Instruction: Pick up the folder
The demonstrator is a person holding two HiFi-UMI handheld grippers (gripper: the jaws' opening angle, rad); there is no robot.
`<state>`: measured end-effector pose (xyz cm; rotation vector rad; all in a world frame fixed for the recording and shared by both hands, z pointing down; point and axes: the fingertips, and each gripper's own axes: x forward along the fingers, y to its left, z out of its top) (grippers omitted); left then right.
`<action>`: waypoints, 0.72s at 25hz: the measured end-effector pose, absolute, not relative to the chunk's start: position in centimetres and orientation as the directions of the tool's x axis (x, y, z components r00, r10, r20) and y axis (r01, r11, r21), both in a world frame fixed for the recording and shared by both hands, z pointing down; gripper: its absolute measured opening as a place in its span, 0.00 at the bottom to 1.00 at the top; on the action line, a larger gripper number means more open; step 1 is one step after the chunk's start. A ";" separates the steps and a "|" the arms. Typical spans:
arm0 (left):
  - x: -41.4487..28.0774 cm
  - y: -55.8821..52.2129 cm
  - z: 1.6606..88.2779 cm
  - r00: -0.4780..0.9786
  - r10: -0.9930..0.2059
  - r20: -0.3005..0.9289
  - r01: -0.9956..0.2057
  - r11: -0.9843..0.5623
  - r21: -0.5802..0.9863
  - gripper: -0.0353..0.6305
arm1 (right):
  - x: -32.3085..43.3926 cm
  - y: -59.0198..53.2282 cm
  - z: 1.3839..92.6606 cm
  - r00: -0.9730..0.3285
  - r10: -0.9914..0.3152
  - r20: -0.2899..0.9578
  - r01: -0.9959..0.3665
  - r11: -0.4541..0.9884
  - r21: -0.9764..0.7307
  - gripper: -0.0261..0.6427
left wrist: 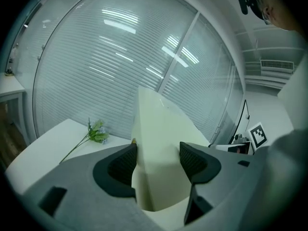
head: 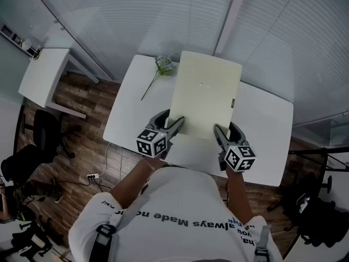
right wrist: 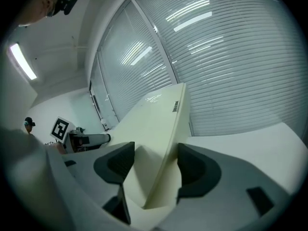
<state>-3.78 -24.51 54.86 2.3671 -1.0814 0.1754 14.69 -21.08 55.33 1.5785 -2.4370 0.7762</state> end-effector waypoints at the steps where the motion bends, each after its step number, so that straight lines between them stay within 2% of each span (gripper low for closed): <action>1: -3.8 -24.5 54.4 0.671 -0.671 0.317 -0.735 -0.543 0.406 0.48 | 14.7 -21.1 54.9 -0.443 -0.815 0.374 -0.882 0.321 -0.345 0.46; 18: -4.5 -23.4 45.1 0.653 -0.739 0.165 -0.746 -0.591 0.306 0.48 | 14.0 -20.3 46.4 -0.439 -0.862 0.252 -0.886 0.369 -0.281 0.46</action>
